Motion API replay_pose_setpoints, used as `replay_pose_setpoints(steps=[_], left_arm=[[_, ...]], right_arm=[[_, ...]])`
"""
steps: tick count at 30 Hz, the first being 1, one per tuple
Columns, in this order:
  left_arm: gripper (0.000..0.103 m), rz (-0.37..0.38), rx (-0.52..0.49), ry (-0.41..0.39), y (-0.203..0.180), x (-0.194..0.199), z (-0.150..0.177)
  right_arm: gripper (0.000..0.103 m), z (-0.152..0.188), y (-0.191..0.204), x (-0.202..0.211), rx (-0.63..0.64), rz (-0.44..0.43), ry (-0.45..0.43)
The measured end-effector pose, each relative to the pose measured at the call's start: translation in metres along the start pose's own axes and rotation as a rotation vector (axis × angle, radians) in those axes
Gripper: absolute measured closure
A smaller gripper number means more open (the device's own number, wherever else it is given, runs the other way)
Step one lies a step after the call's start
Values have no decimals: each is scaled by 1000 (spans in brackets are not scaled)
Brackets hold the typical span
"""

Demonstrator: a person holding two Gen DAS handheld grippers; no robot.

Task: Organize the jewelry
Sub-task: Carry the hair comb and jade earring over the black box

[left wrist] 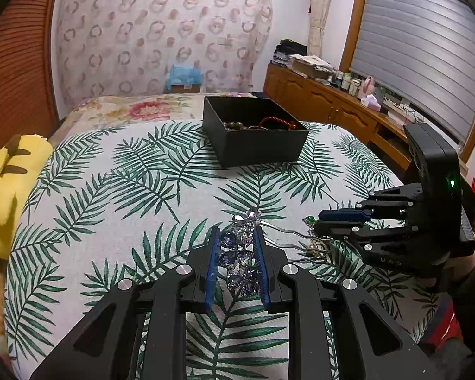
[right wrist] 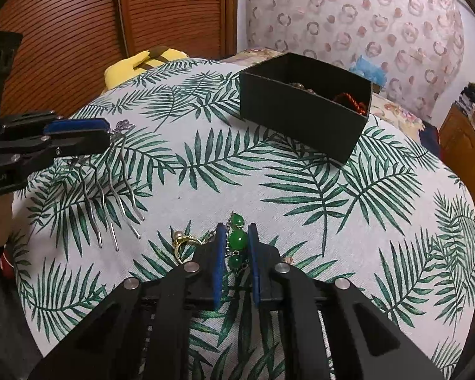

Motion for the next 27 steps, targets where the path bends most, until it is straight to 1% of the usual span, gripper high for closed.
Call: replay_pose_setpoints(steps=[5,11,19,23,27], left_arm=[[84,-1,1,2,1,-1,1],[84,-13,-1,-6,3,-3,-3],[84,-29,-10,-15,7,-6,-22],[84,-44,-13,-23,10,-8,-32],[84,-55,-15,-33,13,-9,-40]], right_arm=[[88,-2,-6,9,-35,4,-42],[88,-15,-17,32,-53,9,-104],[88,-43,-30,64,-52,50,-199],[88,-58,-39,72,-52,71,-227],[88,-76,-47,72,-52,87,-241]])
Point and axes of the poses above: each gripper's, at about its wrist camera, not at the fingertips, and x roughly against the way its jaws point, y to its left, z to its underside, the point moved 2 cm from there along -x, roughly the way its jaws point, and after that the axes turned 8 degrees about y, right-handed, at the moved point
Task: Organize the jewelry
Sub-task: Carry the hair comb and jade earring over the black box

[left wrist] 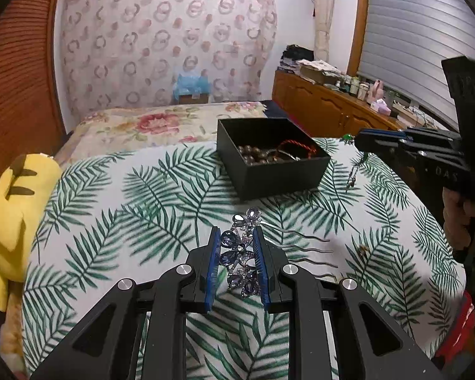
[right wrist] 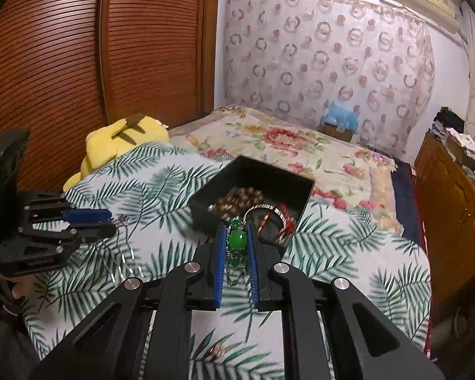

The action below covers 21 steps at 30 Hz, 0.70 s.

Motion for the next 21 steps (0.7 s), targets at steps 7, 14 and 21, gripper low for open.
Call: replay_pose_setpoints(steps=[7,14,21], left_arm=[[84,-15,-11,-11,2,-5,-16],[84,-24,-28,-29,2,-5,-32],[84,-22,-29,-52,1,-3,-51]], right_arm=[[88,-17,-13,-21,-28,18,-8],[88,-37,-23,-41,-55,26,-4],[87,-51,-29,-55,-68,7,-2]])
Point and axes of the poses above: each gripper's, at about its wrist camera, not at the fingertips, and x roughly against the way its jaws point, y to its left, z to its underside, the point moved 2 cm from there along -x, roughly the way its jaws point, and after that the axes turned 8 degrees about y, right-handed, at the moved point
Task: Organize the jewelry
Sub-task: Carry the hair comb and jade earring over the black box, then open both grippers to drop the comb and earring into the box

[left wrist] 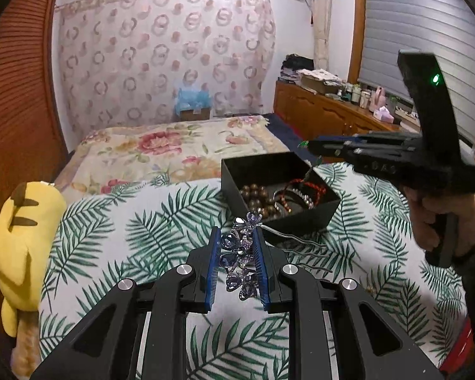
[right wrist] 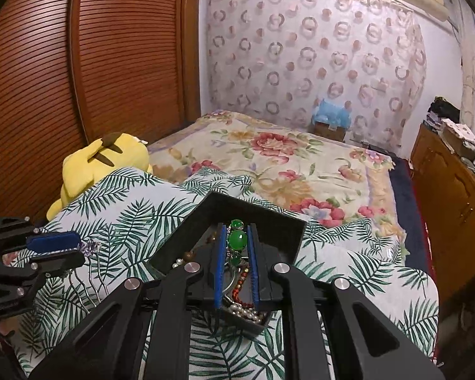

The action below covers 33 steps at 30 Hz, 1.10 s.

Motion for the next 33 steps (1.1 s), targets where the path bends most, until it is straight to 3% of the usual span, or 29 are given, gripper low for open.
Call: replay_pose_setpoints(steps=[10,18,28,33], left_arm=[[84,15,-1,-22,-6,-4,-27],[84,1,-1,-17,-13,-35,-52],[84,-32,-7,46,-23,-80,-68],[68,-32,-17,39,-28,-74,-66]], right_arm=[[83,10,-23,-8,-63,-7,23],[83,30,-45,5,-99,13,21],[83,59,-57,16,-117,19,32],[83,71,-53,23,-105,16,32]])
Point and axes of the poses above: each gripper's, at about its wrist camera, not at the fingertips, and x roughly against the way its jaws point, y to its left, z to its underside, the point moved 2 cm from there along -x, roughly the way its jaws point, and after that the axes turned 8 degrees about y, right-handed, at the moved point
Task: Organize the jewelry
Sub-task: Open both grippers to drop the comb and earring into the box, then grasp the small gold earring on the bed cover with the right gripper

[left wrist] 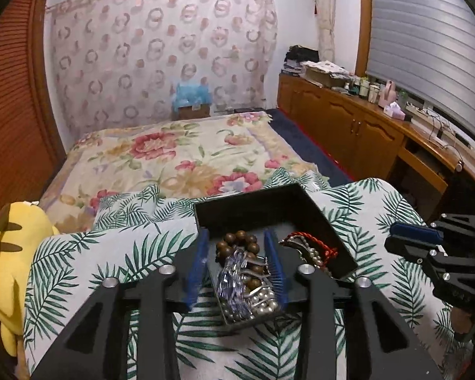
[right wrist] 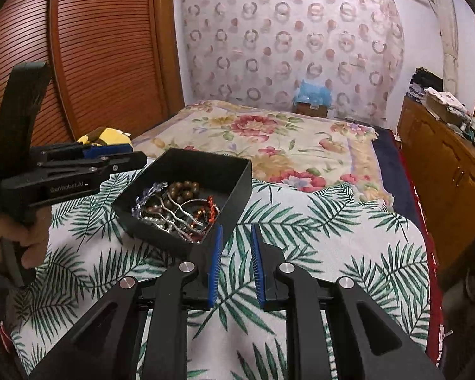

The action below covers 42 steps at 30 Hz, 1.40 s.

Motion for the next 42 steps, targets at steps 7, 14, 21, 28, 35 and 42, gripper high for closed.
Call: replay_pose_setpoints(steps=[7,14,21,28,35,42], left_arm=[[52,-5,-72,-13,-19,24,24],[28,21,-95,-2,-27,40,50],[18,29,-89,52,-27,41,79],[17,58,-87,111,-26,42,113],[17,75,-100,139,-32,45,133],[17,84,-106,172,-37,38,146]], right_arm=[[83,29,13,12,23,-19,12],[73,53,31,18,64,-39,46],[73,75,51,15,109,-60,95],[73,93,66,8,145,-83,146],[73,100,76,1,185,-78,184],[96,103,78,-1,204,-68,189]])
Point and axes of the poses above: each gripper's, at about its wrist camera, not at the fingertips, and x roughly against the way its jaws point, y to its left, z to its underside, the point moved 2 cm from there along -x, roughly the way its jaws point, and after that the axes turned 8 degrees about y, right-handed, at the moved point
